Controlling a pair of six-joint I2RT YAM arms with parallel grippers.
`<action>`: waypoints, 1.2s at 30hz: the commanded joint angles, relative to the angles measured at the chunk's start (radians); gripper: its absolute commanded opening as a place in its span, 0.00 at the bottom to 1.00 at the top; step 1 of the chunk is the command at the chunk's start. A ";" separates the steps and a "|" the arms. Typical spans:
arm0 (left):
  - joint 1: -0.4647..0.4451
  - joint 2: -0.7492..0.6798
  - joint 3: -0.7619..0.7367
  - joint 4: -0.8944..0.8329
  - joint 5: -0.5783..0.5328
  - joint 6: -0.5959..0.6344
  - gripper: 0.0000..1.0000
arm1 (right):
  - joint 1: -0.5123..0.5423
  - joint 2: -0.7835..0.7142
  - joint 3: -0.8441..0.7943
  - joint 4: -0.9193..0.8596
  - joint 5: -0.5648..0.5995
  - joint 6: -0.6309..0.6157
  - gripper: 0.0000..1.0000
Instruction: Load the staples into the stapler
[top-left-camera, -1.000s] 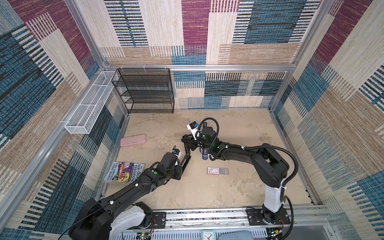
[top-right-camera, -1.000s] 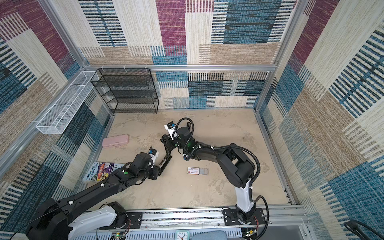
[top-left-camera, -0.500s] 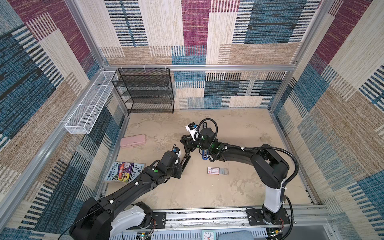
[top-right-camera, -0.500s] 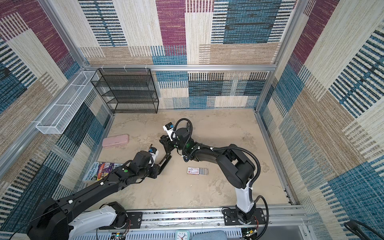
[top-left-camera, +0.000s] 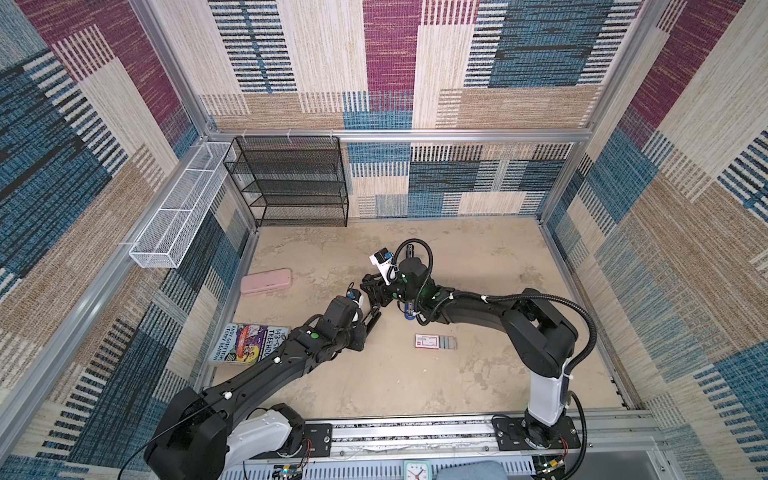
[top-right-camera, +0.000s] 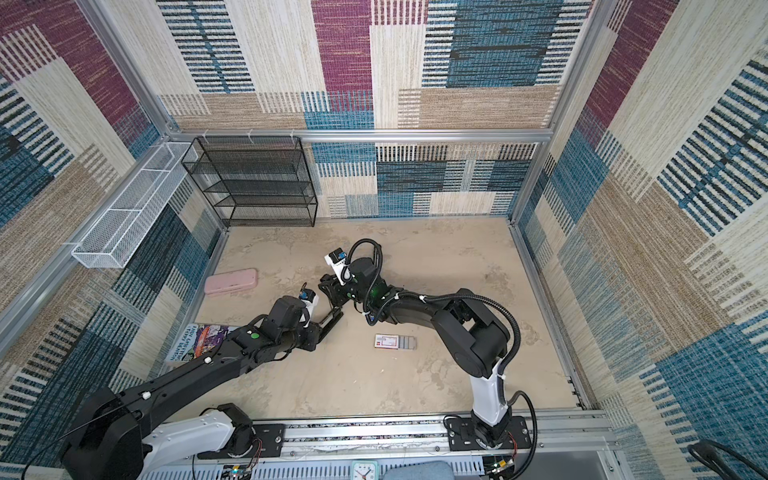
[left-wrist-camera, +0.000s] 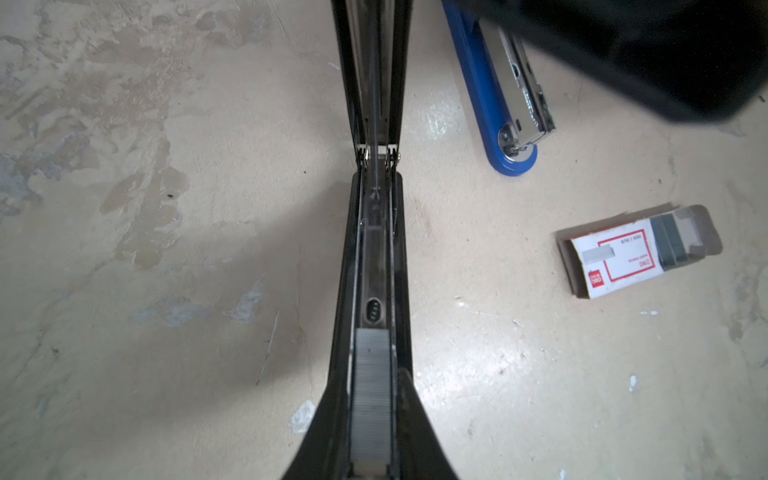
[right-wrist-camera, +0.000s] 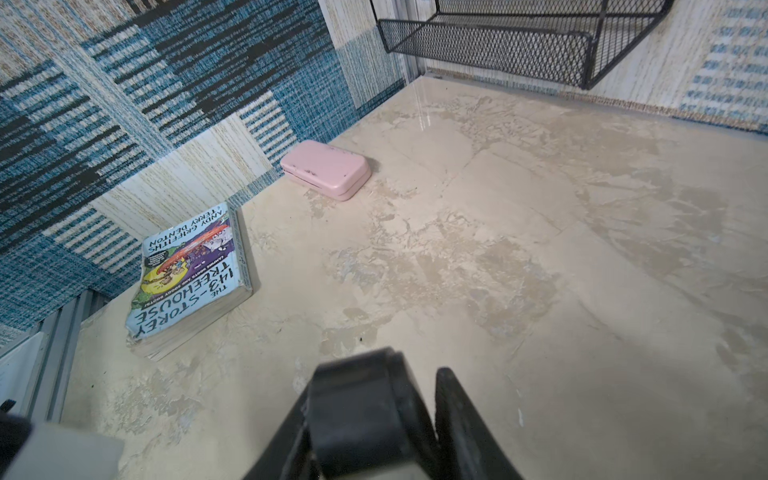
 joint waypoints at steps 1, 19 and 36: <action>0.000 0.005 0.022 0.282 -0.019 0.001 0.00 | 0.028 -0.003 0.003 0.036 -0.201 0.176 0.42; 0.000 0.027 0.012 0.280 -0.033 0.000 0.00 | 0.029 -0.020 -0.018 0.025 -0.161 0.176 0.50; 0.006 0.031 -0.026 0.284 -0.073 -0.019 0.00 | 0.029 -0.070 -0.042 -0.009 -0.152 0.140 0.65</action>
